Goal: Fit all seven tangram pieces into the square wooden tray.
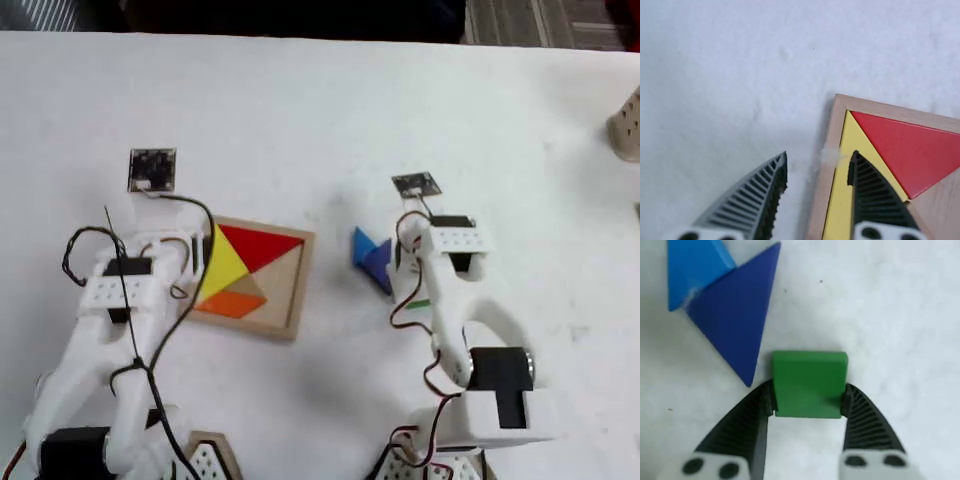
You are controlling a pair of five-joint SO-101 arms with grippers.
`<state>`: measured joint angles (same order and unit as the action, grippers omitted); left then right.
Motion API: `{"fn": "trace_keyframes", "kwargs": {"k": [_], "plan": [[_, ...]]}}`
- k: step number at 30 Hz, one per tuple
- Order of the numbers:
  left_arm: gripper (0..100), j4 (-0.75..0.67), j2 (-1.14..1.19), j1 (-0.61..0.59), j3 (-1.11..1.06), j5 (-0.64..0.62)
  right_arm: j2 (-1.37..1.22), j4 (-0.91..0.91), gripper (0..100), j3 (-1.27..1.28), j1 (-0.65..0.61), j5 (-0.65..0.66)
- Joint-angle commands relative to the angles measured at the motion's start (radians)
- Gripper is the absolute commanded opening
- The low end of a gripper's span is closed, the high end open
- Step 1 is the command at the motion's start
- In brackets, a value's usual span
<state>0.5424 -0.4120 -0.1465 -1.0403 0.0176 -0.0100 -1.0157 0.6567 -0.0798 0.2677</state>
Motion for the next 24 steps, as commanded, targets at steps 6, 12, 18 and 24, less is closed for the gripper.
{"fn": "trace_keyframes", "kwargs": {"k": [6, 12, 18, 24], "plan": [[21, 0.003, -0.036, -0.027, 0.003, -0.015, 0.194, -0.022, 1.8, -0.012, 0.033, 0.071], [21, 0.002, -0.036, -0.027, 0.005, -0.020, 0.355, -0.105, 1.8, -0.006, -0.045, 0.072], [21, 0.002, -0.028, -0.076, 0.028, -0.025, 0.401, -0.134, 1.8, -0.006, -0.257, 0.072], [21, 0.002, -0.028, -0.091, 0.031, -0.058, 0.400, -0.067, 1.8, -0.006, -0.467, 0.121]]}}
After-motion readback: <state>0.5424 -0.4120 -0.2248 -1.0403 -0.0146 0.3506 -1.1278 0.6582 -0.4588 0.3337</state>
